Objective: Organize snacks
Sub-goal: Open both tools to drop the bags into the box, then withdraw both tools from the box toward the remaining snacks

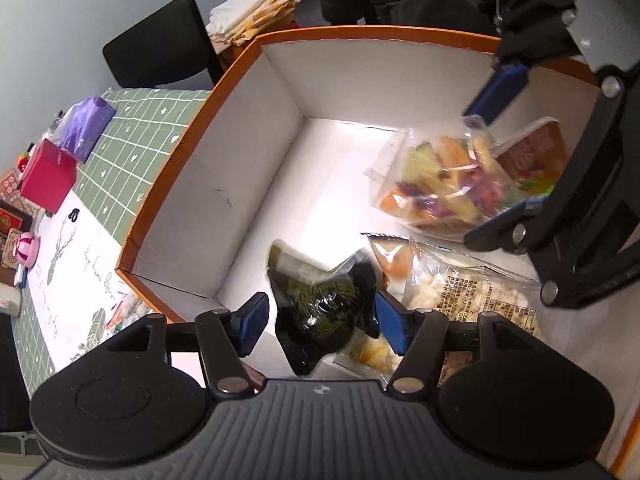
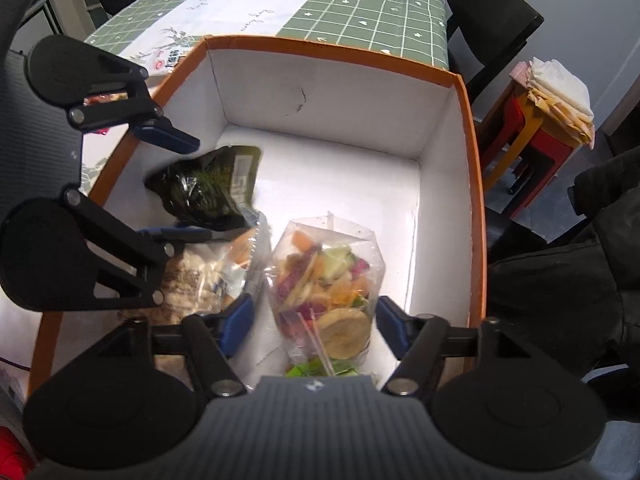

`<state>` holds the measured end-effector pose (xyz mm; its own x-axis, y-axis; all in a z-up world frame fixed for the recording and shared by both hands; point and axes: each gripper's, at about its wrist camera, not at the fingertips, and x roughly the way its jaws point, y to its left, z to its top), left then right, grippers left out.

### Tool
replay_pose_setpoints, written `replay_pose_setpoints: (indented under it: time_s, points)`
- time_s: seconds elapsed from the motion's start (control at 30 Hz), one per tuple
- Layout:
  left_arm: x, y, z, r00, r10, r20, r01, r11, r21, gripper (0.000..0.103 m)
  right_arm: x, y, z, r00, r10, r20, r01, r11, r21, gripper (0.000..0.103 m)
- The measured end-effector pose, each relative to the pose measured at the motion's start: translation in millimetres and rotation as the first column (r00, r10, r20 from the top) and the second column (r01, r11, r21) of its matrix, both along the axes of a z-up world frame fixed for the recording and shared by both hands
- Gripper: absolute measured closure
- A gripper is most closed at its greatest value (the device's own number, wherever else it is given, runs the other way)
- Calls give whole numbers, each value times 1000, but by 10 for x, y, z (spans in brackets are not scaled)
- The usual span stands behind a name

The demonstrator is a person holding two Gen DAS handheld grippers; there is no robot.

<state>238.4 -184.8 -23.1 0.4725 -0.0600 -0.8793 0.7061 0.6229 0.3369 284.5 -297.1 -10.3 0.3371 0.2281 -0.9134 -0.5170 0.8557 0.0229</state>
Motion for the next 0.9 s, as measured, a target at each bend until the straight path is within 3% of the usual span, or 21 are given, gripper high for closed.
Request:
replay_pose_setpoints:
  time_s: [0.23, 0.47, 0.67, 0.7, 0.77, 0.9]
  points:
    - [-170, -13, 98, 997, -62, -43, 60, 997, -42, 23, -118, 66, 69, 999, 41, 9, -41, 999, -19, 20]
    - [-346, -6, 45, 995, -87, -54, 86, 996, -20, 23, -230, 60, 39, 998, 50, -36, -51, 998, -28, 24]
    - [-436, 66, 144, 995, -92, -36, 91, 995, -32, 23, -328, 4, 221, 999, 39, 16, -38, 998, -53, 24]
    - [-450, 76, 174, 996, -88, -28, 87, 996, -35, 23, -332, 5, 266, 999, 38, 33, -36, 997, -62, 27]
    - [-477, 95, 235, 997, -79, -13, 78, 996, -45, 23, -314, -8, 351, 998, 23, 59, -19, 997, -75, 42]
    - [-548, 166, 361, 997, -67, 31, 69, 996, -58, 22, -281, -6, 388, 996, 9, 92, 3, 993, -121, 78]
